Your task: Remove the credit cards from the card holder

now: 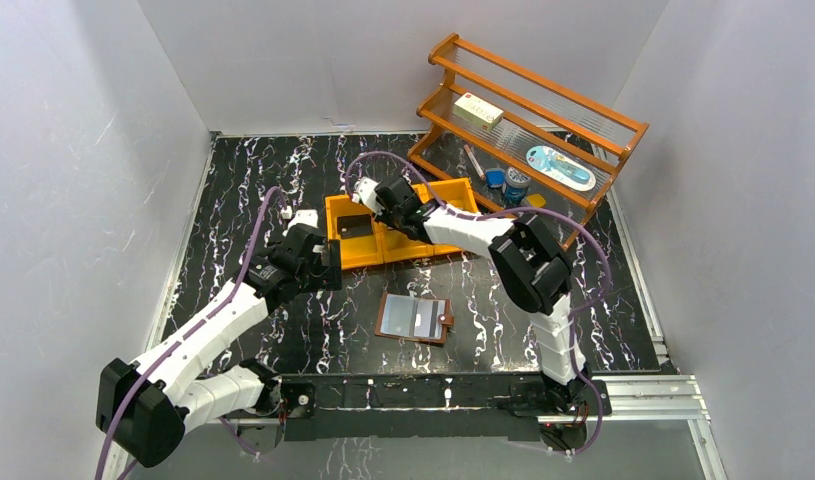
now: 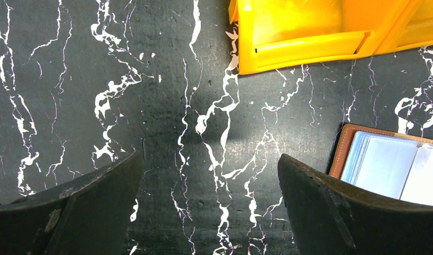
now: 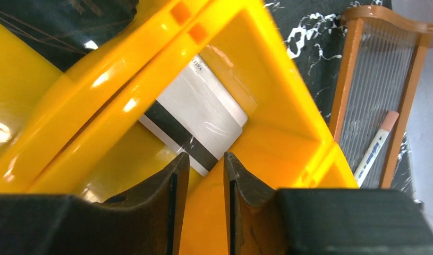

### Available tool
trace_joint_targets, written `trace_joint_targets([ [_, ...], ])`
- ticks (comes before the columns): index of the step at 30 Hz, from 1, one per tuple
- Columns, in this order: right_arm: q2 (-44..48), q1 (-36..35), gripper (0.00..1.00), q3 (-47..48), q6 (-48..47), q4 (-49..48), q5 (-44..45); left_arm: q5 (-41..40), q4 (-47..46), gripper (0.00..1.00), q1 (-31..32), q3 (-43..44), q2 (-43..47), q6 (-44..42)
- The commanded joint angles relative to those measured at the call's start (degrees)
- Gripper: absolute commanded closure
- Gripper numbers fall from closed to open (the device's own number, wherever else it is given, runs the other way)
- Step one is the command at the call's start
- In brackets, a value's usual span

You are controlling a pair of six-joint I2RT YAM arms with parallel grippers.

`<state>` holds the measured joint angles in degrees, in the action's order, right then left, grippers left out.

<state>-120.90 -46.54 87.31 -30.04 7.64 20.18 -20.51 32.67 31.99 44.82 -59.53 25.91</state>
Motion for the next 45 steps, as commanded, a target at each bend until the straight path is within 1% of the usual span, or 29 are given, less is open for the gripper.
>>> trace_joint_targets([
  [1,11.85,-0.39,0.60,0.15,13.66,0.05,-0.89,0.16,0.99,0.02,-0.20,0.17,0.50,-0.57],
  [4,17.78,-0.37,0.60,-3.12,24.12,1.80,-1.32,0.29,0.91,0.02,-0.18,0.11,0.34,-0.62],
  [6,22.33,-0.27,0.61,-5.75,31.63,4.69,-0.74,1.09,0.87,0.02,-0.24,0.14,0.34,-0.75],
  [9,28.87,-0.24,0.59,-11.55,43.17,7.50,-1.18,3.84,-0.21,0.02,-0.23,-0.11,0.48,-1.46],
  [12,34.51,-0.21,0.58,-17.86,52.64,11.17,-4.36,7.79,-2.07,0.02,-0.24,-0.52,1.03,-2.55],
  [14,37.84,-0.21,0.58,-23.20,59.72,13.10,-7.79,12.02,-4.29,0.04,-0.22,-1.23,1.63,-3.66],
  [15,39.40,-0.21,0.58,-25.98,62.17,12.43,-13.03,14.69,-5.64,0.04,-0.18,-1.65,1.81,-4.01],
  [18,43.87,-0.24,0.63,-34.70,68.44,7.22,-26.10,24.65,-9.92,0.07,-0.18,-2.33,1.25,-4.22],
  [20,45.15,-0.30,0.65,-39.00,71.31,3.98,-31.55,31.90,-13.27,0.09,-0.22,-2.51,0.11,-2.71],
  [25,46.45,-0.90,0.67,-44.87,74.20,2.14,-34.24,47.03,-21.93,0.17,0.11,-1.80,-4.25,1.28],
  [26,46.41,-0.91,0.68,-45.67,74.30,1.67,-34.73,48.40,-22.97,0.18,0.50,-1.33,-5.01,1.73],
  [28,46.24,-0.92,0.68,-46.85,74.68,1.63,-34.43,49.18,-24.32,0.19,2.03,-0.39,-6.44,2.11],
  [30,46.03,-0.92,0.69,-47.49,75.59,3.21,-31.22,48.83,-24.97,0.19,4.29,0.73,-8.04,2.13],
  [33,45.85,-0.92,0.70,-48.98,77.08,5.24,-25.85,47.08,-25.23,0.19,7.91,2.23,-11.06,2.64],
  [38,45.34,-0.92,0.71,-51.30,79.87,5.83,-21.55,43.96,-26.33,0.21,12.88,3.46,-16.39,4.24],
  [41,45.86,-0.91,0.75,-53.27,82.64,5.18,-18.98,43.31,-27.98,0.23,14.64,3.87,-19.37,5.92],
  [43,47.82,-0.92,0.76,-56.40,85.23,1.95,-17.18,43.07,-29.46,0.25,15.69,4.09,-21.99,7.11],
  [45,49.50,-0.84,0.76,-60.01,86.96,-3.61,-18.10,42.63,-30.16,0.27,16.61,4.60,-24.08,8.09],
])
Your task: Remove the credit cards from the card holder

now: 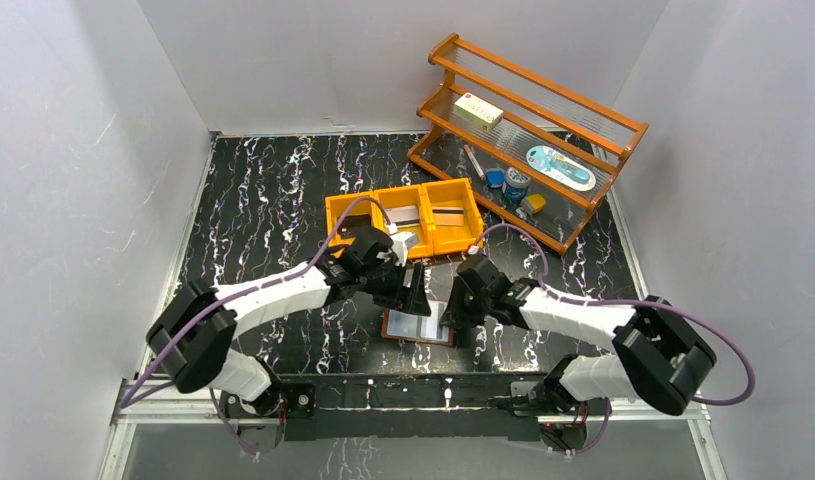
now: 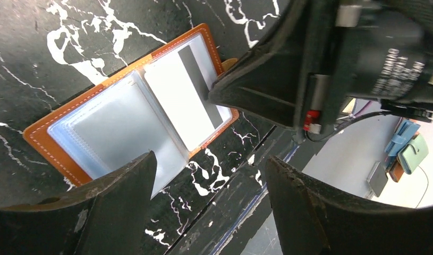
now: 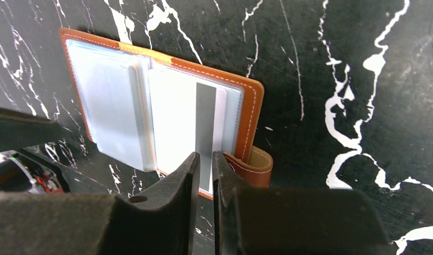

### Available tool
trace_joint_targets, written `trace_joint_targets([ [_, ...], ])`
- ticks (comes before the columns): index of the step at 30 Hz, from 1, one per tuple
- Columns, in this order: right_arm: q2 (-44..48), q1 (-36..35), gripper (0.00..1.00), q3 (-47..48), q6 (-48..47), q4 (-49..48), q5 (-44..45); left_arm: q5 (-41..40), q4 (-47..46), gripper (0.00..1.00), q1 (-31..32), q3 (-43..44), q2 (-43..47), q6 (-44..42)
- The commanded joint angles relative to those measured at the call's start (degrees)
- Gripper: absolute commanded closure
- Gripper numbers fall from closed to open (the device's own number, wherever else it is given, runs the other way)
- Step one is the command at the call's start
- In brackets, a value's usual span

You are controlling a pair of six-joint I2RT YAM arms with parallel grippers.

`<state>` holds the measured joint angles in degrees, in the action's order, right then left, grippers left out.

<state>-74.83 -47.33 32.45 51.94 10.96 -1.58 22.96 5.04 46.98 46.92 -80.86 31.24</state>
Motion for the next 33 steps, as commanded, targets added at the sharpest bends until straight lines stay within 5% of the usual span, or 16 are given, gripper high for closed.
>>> trace_joint_targets([
  [1,3.75,0.02,0.76,-6.36,5.70,-8.64,2.79,-0.51,-2.78,0.29,2.00,2.83,-3.92,3.01],
  [11,2.57,0.11,0.77,-9.40,9.38,-9.48,2.80,-3.03,-2.38,0.44,4.45,4.35,-10.51,6.67],
  [22,2.01,0.14,0.78,-10.04,9.51,-9.25,2.67,-14.18,-0.82,0.46,4.55,0.21,-5.40,8.77],
  [33,1.36,0.13,0.78,-10.29,9.45,-10.52,1.43,-9.85,-2.42,0.57,4.60,-1.48,-8.72,9.74],
])
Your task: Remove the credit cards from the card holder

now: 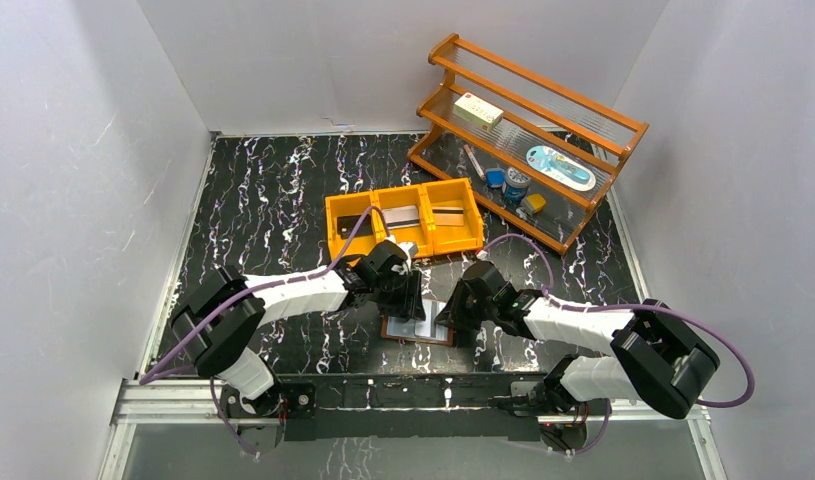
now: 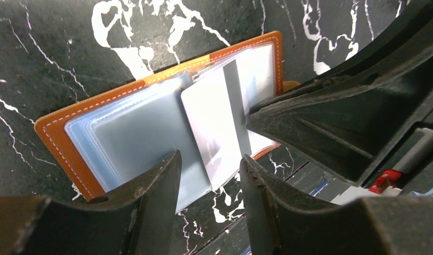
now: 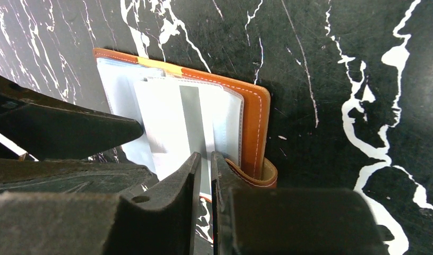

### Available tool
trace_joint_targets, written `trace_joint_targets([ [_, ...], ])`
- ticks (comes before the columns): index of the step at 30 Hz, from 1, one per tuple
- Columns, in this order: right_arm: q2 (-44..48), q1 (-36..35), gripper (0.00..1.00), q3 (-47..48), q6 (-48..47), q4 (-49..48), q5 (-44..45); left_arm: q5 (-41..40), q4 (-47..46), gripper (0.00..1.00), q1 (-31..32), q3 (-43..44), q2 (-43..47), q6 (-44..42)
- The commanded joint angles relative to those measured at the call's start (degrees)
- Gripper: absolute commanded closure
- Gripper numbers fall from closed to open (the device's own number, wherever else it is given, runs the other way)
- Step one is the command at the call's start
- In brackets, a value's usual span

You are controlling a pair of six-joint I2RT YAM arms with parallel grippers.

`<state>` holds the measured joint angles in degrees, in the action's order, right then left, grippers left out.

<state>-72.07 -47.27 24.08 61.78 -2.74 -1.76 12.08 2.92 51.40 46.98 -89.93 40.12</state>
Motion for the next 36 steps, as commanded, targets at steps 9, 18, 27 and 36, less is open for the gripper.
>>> trace_joint_targets([
  [9,-1.75,0.11,0.78,-2.17,-0.26,2.83,1.28,2.60,-3.45,0.70,0.13,-3.28,0.24,3.49],
  [18,-1.96,0.15,0.78,-2.08,-0.17,3.09,1.45,2.68,-4.77,0.84,0.20,-3.51,-0.26,4.34],
  [27,-2.31,0.23,0.78,-1.59,-0.32,4.51,2.22,0.01,-3.24,1.00,0.15,-4.06,1.68,4.19],
  [36,-2.38,0.51,0.78,-0.75,-0.54,6.45,3.57,-2.00,-0.73,1.00,0.11,-3.79,3.07,2.89],
])
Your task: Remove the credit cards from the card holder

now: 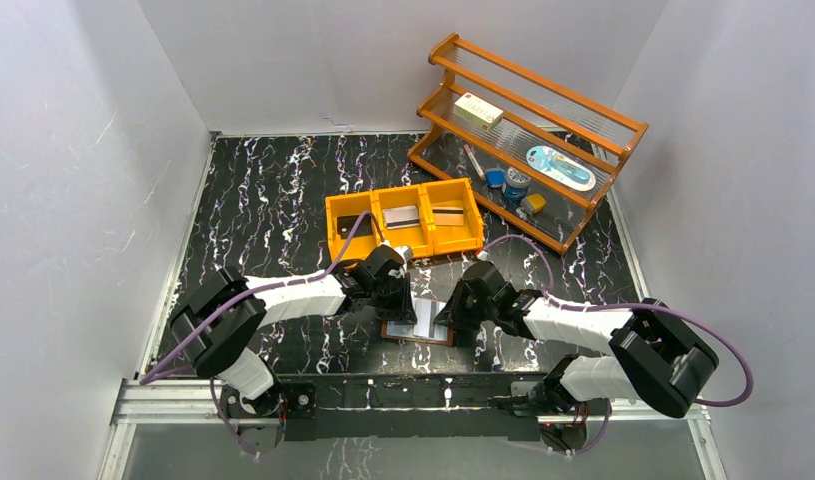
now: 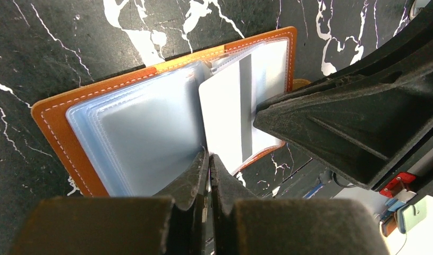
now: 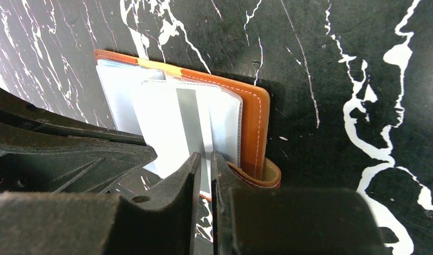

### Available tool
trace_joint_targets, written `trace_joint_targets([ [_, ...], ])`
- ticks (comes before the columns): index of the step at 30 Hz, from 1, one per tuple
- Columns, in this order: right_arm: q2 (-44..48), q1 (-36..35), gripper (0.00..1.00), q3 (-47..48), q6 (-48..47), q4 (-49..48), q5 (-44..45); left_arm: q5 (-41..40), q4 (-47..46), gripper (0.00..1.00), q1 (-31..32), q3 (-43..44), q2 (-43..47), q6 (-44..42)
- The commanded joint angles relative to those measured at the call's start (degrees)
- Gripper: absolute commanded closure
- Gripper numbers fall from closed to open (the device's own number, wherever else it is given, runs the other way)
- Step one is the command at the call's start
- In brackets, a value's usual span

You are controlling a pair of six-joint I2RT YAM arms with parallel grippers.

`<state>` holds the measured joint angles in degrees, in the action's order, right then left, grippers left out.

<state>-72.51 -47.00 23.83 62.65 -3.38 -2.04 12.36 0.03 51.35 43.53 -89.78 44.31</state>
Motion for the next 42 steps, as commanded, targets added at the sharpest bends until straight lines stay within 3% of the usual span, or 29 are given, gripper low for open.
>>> trace_joint_targets([
  [1,-1.86,0.29,0.78,-0.42,-1.47,7.27,3.92,-2.66,2.55,1.00,0.20,-0.29,3.19,-1.33],
  [11,-1.57,0.51,0.77,0.09,-3.15,4.84,1.53,-2.25,1.84,1.00,0.14,-1.09,3.90,-1.40],
  [17,-2.55,0.51,0.77,1.12,-3.55,4.73,0.37,-0.41,-1.20,0.77,0.09,-1.54,3.78,-0.12],
  [21,-3.60,0.51,0.78,0.83,-3.20,4.42,-0.05,1.56,-4.04,0.74,0.21,-2.40,3.09,1.60],
  [29,-4.04,0.52,0.78,0.58,-3.11,3.74,-0.50,1.09,-5.39,0.77,0.16,-3.61,2.76,3.05],
  [42,-4.26,0.51,0.78,0.66,-3.06,3.98,-0.38,0.01,-3.92,0.98,0.14,-3.52,3.85,1.28],
])
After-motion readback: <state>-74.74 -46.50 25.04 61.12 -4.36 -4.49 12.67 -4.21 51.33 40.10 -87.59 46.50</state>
